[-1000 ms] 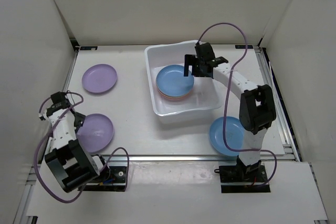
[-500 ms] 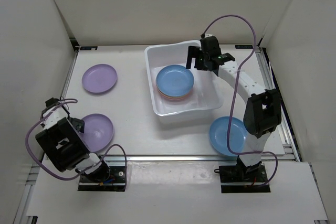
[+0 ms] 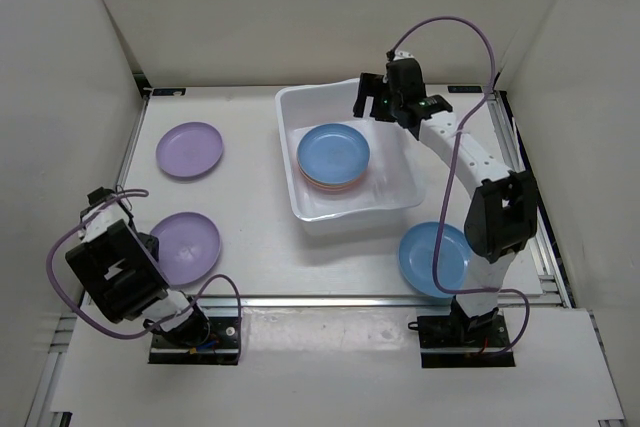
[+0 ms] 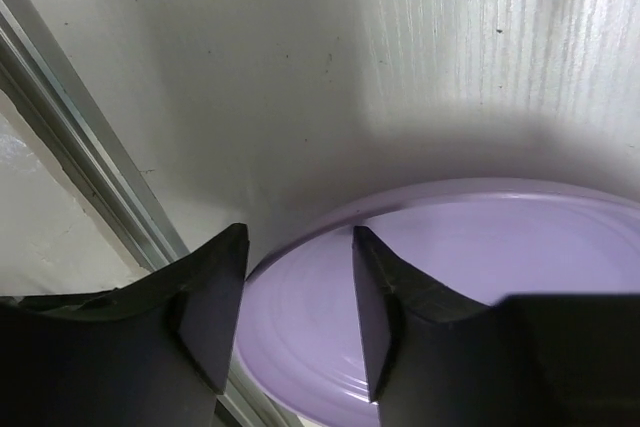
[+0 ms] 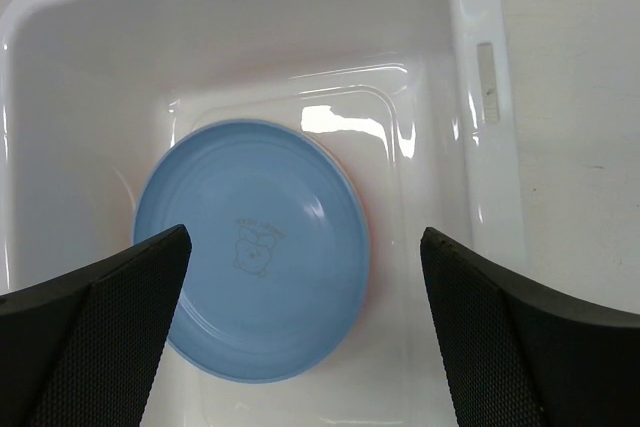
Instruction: Place the plates into the plastic bin on the countertop
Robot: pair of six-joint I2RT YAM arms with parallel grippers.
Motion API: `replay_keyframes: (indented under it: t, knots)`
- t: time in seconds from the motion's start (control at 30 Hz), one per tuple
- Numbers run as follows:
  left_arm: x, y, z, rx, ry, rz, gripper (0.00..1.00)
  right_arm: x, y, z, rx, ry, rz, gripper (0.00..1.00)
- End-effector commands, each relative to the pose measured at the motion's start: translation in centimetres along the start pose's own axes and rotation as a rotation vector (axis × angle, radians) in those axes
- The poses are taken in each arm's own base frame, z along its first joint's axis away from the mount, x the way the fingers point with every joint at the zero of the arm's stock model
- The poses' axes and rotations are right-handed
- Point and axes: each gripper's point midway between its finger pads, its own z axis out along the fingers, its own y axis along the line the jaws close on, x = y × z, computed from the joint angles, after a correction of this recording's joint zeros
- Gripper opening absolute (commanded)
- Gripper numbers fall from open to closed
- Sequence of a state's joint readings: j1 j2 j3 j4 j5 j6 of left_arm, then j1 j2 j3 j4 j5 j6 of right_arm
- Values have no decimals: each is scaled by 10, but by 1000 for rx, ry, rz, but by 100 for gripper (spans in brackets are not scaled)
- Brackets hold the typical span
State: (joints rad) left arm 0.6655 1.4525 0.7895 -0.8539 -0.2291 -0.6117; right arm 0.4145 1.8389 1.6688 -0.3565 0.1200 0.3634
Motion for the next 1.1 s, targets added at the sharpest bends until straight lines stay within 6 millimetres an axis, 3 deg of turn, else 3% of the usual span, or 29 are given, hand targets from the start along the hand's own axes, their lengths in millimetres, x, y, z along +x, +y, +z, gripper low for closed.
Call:
replay_keyframes:
  t: [0.0,0.17,0.23,0.27,0.33,0.37,0.4,0.57,0.7,0.73,0.8,0.83,0.9,0.93,1.0,1.03,1.07]
  knots:
    - [-3,2,-1,-18,-15,-13,60,-34,0,-14,-22,-100,41,99]
    - [0,0,2,-25,2,4,60,-40,-7,-23,-21,-130,71,99]
    - [2,-1,3,-25,10,10,51,-42,-9,-28,-20,-143,83,99]
    - [3,-1,4,-28,17,15,40,-43,-11,-29,-18,-147,86,99]
    - [3,-2,5,-28,21,17,27,-47,-11,-36,-19,-165,95,99]
    - [2,-2,4,-26,17,16,14,-46,-11,-37,-22,-167,96,99]
    - [2,-2,3,-22,14,16,10,-45,-12,-38,-23,-169,96,99]
    - [-11,-16,-18,76,-71,32,10,-41,-11,-47,-34,-159,101,99]
    - [-25,-32,-61,198,-202,79,10,-43,-14,-63,-22,-182,90,99]
    - [-32,-35,-81,242,-265,78,10,-45,-15,-67,-16,-191,87,99]
    - [-35,-33,-103,268,-310,69,10,-48,-21,-80,19,-209,88,99]
    - [-45,-33,-129,320,-373,42,10,-50,-24,-85,33,-217,91,99]
    - [-52,-31,-156,361,-426,23,10,-50,-31,-97,73,-225,112,99]
    - [-64,-33,-184,407,-485,4,10,-50,-35,-101,88,-226,122,99]
    - [-73,-34,-212,453,-529,4,10,-52,-45,-109,129,-240,165,99]
    - [-79,-37,-241,508,-561,4,10,-49,-50,-116,144,-231,178,99]
    - [-82,-39,-254,533,-577,18,10,-49,-53,-120,152,-232,193,99]
